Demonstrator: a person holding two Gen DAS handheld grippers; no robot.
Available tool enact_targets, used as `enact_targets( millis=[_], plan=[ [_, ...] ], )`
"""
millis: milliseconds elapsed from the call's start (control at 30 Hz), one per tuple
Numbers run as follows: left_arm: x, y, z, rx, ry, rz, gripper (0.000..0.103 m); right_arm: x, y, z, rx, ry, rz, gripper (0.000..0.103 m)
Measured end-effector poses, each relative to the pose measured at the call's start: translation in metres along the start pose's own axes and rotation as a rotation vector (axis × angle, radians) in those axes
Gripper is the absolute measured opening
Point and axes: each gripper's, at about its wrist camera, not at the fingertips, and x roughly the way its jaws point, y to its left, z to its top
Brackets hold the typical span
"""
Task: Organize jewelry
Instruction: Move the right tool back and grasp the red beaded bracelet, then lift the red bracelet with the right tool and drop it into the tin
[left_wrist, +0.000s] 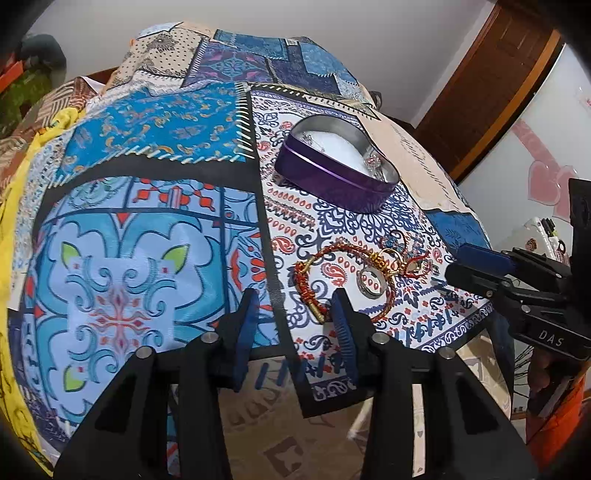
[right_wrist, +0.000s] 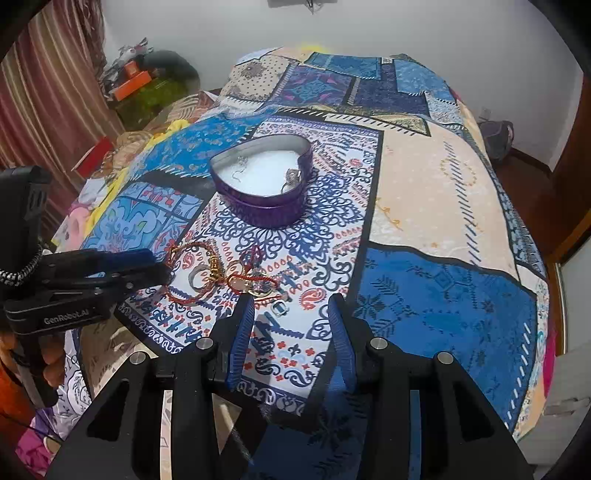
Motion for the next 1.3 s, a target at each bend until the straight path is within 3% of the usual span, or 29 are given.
enact_targets(
  millis=[133, 300, 667, 833, 1033, 1167, 1300],
  plan=[
    [0.004, -0.001, 0.001, -0.002, -0.002, -0.015, 0.02, -0.001, 0.001, 0.002, -0.004, -0.009, 0.002, 0.038],
    [0.006, -0.001, 0.0, -0.007, -0.013, -0.01, 0.008, -0.003, 0.001, 0.014, -0.013, -0.05, -0.023, 0.038],
    [0.001, 0.006, 0.003, 0.001, -0.04, 0.006, 0.007, 0.023, 0.017, 0.028, -0.095, -0.006, -0.015, 0.038],
    [-0.004, 0.006, 0.005, 0.021, -0.067, 0.025, 0.006, 0.032, 0.019, 0.028, -0.116, 0.029, -0.006, 0.021],
    [-0.01, 0.002, 0.01, 0.044, -0.094, 0.028, 0.006, 0.035, 0.019, 0.026, -0.129, 0.047, 0.017, 0.016],
    [-0.014, 0.0, 0.012, 0.048, -0.106, 0.026, 0.006, 0.038, 0.023, 0.026, -0.147, 0.056, 0.03, 0.007],
    [-0.021, -0.004, 0.015, 0.057, -0.124, 0.024, 0.006, 0.036, 0.022, 0.026, -0.144, 0.044, 0.029, 0.007]
  ],
)
